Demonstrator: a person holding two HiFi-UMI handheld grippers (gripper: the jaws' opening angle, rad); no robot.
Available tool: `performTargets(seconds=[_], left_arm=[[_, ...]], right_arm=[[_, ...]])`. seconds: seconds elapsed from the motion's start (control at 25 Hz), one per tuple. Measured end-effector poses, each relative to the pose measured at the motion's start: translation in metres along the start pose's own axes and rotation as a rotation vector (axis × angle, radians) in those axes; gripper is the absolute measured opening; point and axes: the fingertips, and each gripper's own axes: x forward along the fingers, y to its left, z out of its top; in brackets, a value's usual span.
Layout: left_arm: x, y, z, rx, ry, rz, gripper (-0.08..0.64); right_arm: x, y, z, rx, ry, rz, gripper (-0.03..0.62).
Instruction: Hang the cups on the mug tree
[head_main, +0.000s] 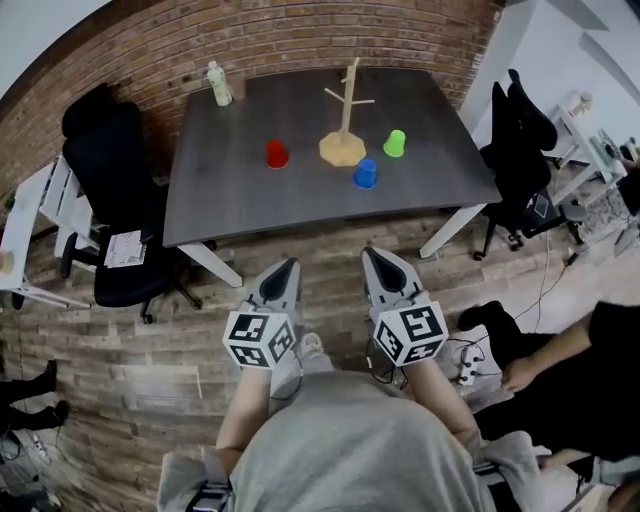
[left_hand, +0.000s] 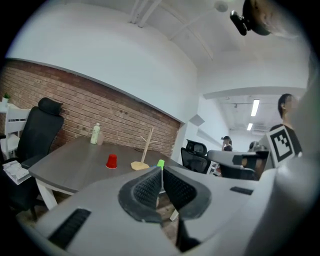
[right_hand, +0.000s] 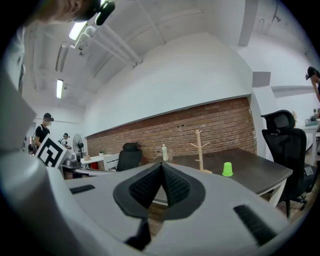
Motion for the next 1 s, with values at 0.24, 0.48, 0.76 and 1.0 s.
performTargets(seconds=[0.24,0.48,0.76,1.0], left_arm=[[0.041,0.040,0.021,0.003,-0.002,-0.006,0.014],[0.081,0.078,0.036,0.007,0.002,-0.026,0.014],[0.121,0.111,0.045,0.019,0.015,-0.052,0.014],[0.148,0.133,0.049,0.028,0.018,-0.072,0.015]], right_arm=[[0.053,-0.014,0.012,-0.003,-0.001,-0.018,-0.002],[0.101,-0.030,0.017,-0.002,-0.008,-0.048,-0.003],[0.145,-0.044,0.022,-0.007,-0.015,-0.084,-0.003],[0.167,-0.059,0.017,-0.016,-0.004,-0.129,-0.002]])
